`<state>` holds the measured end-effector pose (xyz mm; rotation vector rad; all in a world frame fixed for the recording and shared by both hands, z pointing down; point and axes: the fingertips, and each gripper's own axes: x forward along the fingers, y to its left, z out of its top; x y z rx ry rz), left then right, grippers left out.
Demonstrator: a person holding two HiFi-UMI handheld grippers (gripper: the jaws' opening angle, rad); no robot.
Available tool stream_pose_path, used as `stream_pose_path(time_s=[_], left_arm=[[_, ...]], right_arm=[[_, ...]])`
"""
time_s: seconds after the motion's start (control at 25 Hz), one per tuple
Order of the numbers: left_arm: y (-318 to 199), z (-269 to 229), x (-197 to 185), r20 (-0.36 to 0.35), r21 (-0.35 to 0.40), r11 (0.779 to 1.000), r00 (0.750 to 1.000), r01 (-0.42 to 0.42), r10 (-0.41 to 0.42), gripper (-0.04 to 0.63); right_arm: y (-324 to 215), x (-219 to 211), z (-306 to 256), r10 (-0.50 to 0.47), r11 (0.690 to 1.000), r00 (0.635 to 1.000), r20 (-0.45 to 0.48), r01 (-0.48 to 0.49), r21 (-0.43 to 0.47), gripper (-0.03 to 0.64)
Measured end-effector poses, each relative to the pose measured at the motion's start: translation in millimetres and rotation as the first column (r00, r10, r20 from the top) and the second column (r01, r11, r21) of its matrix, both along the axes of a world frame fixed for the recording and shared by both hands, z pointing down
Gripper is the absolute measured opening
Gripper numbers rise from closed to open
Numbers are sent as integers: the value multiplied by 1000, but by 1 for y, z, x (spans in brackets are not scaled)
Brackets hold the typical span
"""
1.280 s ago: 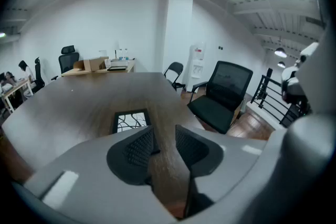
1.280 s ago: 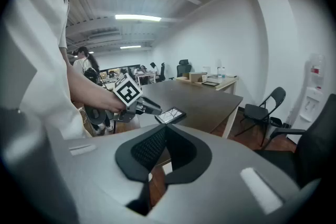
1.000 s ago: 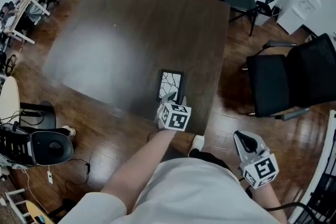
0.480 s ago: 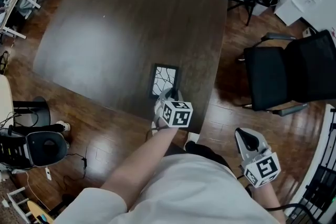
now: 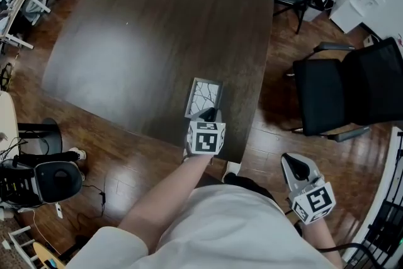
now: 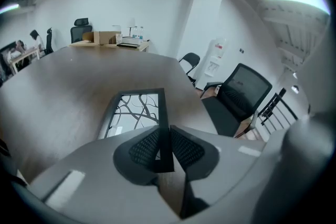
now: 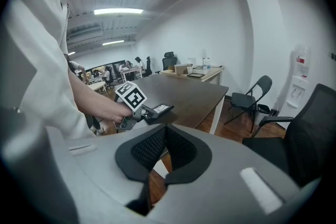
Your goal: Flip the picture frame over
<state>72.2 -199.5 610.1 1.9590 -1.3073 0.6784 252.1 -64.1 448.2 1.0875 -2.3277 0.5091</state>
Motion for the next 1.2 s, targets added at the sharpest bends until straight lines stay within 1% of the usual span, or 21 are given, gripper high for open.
stream_pose_path(time_s=[0.08,0.12,0.16,0.2,0.24,0.28,0.32,0.36,0.4,0.44,0.48,0.56,0.6,0.64,0.72,0.76,0.8,0.84,0.88,0.92,1.2], left_arm=[[2,-13,5,-99,1,1000,995,-9,9,63],[3,-21,8,-160,1,1000,987,-12,12,63],[3,-28,12,-232,-2,1000,973,-15,14,63],[4,-36,16,-311,-6,1000,950,-17,15,63],[4,-43,19,-390,-10,1000,921,-19,14,63],[4,-50,21,-465,-12,1000,885,-22,14,63],[4,-56,22,-533,-14,1000,846,-26,15,63],[4,-61,22,-598,-19,999,801,-31,14,63],[4,-65,21,-661,-28,999,750,-34,7,63],[4,-67,19,-722,-42,998,692,-37,-5,63],[3,-69,16,-778,-58,998,628,-40,-20,63],[2,-71,8,-864,-93,994,500,-52,-54,63],[1,-70,3,-891,-110,992,448,-59,-72,64],[1,-68,-2,-910,-125,990,405,-65,-89,63],[1,-62,-13,-934,-160,985,333,-67,-129,63],[1,-61,-16,-945,-181,981,287,-66,-156,64],[0,-62,-20,-955,-202,977,235,-66,-181,64],[0,-63,-23,-961,-212,975,195,-68,-196,64],[-1,-63,-26,-964,-213,974,175,-72,-198,64],[-2,-62,-29,-967,-210,975,168,-78,-194,64],[-3,-60,-45,-976,-187,971,138,-148,-167,72]], right_arm=[[-2,-4,0,0,1000,1000,-1,0,2,3],[-3,-7,0,0,1000,1000,-3,0,3,3],[-5,-9,-1,3,1000,1000,-4,-3,5,3],[-6,-11,-2,7,1000,1000,-5,-6,8,3],[-7,-13,-3,10,1000,1000,-7,-10,11,3],[-8,-16,-4,12,1000,1000,-9,-11,13,3],[-9,-20,-4,12,1000,1000,-13,-12,14,3],[-9,-23,-4,12,1000,1000,-17,-12,14,3],[-9,-27,-4,12,1000,1000,-21,-11,13,3],[-9,-31,-4,11,1000,1000,-26,-11,12,3],[-9,-36,-4,11,1000,999,-30,-11,11,3],[-11,-43,-5,17,1000,999,-37,-17,12,3],[-12,-46,-6,23,1000,999,-40,-23,13,3],[-13,-49,-8,28,1000,999,-43,-28,15,3],[-14,-53,-10,36,999,998,-51,-35,21,3],[-14,-55,-11,39,999,998,-54,-38,23,3],[-13,-56,-11,43,999,997,-58,-41,23,3],[-12,-57,-11,47,999,997,-61,-45,22,3],[-11,-59,-11,51,999,997,-64,-50,20,3],[-10,-61,-11,55,998,996,-67,-54,18,3],[-3,-77,-12,82,997,994,-75,-81,12,3]])
